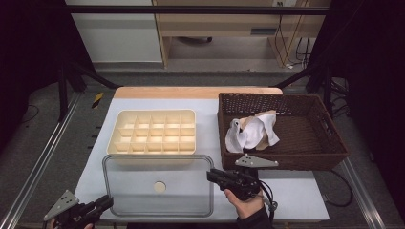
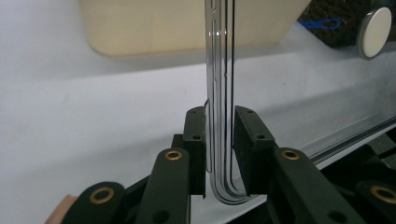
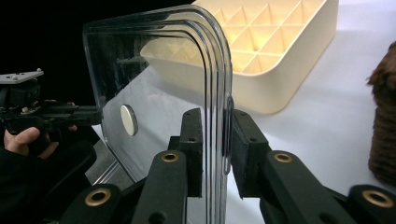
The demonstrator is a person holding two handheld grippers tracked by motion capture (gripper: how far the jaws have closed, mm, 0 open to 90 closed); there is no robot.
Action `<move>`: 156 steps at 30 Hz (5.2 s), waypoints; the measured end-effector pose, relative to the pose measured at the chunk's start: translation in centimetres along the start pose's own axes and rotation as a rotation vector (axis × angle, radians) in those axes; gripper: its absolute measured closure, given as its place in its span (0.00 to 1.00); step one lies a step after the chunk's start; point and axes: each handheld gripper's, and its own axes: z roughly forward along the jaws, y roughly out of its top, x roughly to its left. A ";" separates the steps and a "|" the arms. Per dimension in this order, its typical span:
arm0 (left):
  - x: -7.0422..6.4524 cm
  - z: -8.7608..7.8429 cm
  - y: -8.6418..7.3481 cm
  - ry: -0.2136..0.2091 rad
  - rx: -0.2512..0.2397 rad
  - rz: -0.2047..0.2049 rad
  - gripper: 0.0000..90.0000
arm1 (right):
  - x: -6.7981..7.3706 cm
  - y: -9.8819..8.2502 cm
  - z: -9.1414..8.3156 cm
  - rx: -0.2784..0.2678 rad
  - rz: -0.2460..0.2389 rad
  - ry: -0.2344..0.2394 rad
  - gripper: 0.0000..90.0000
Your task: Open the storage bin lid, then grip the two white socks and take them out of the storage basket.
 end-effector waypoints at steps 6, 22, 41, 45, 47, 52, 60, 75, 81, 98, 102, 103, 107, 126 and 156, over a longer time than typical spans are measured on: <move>0.2 0.2 -0.5 0.022 0.034 0.008 0.82 | -0.6 -1.0 0.8 0.040 0.019 -0.006 0.85; -0.1 1.5 -1.0 0.072 0.127 0.047 0.74 | -2.2 -2.6 3.9 0.115 0.019 -0.102 0.73; -0.9 2.3 -0.9 0.084 0.209 0.062 0.63 | -2.9 -3.7 6.2 0.210 -0.007 -0.178 0.57; -0.9 2.5 -0.9 0.075 0.223 0.049 0.61 | -3.1 -3.8 6.8 0.224 -0.011 -0.190 0.54; -1.0 2.5 -0.9 0.076 0.229 0.045 0.60 | -3.2 -3.9 7.0 0.230 -0.022 -0.200 0.53; -1.1 2.9 -0.7 0.100 0.226 0.081 0.59 | -3.3 -4.1 7.6 0.246 -0.034 -0.223 0.49; -0.6 2.9 -0.4 0.115 0.193 0.081 0.50 | -3.1 -4.1 7.6 0.206 -0.142 -0.293 0.44; 0.8 3.5 1.1 0.122 0.037 0.117 0.47 | -2.7 -3.4 5.5 0.126 -0.176 -0.245 0.41; 0.9 4.1 2.1 0.122 0.067 0.085 0.48 | -2.2 -2.9 4.7 0.116 -0.187 -0.217 0.42; 1.6 5.7 3.0 0.156 0.045 0.048 0.42 | -2.6 1.2 -0.7 -0.041 -0.185 -0.235 0.41; 1.9 5.7 2.7 0.165 0.046 0.035 0.40 | -3.3 1.9 -1.7 -0.065 -0.173 -0.261 0.41; 1.9 5.7 2.7 0.165 0.046 0.035 0.40 | -3.3 1.9 -1.7 -0.065 -0.173 -0.261 0.41; 2.2 5.7 2.4 0.183 0.040 0.030 0.38 | -4.1 2.5 -2.4 -0.085 -0.159 -0.279 0.40; 3.0 5.9 2.0 0.217 0.049 0.025 0.31 | -7.8 7.2 -3.7 -0.161 -0.142 -0.393 0.41; 3.1 6.0 1.8 0.222 0.061 0.041 0.33 | -15.9 12.6 -0.3 -0.059 -0.091 -0.608 0.40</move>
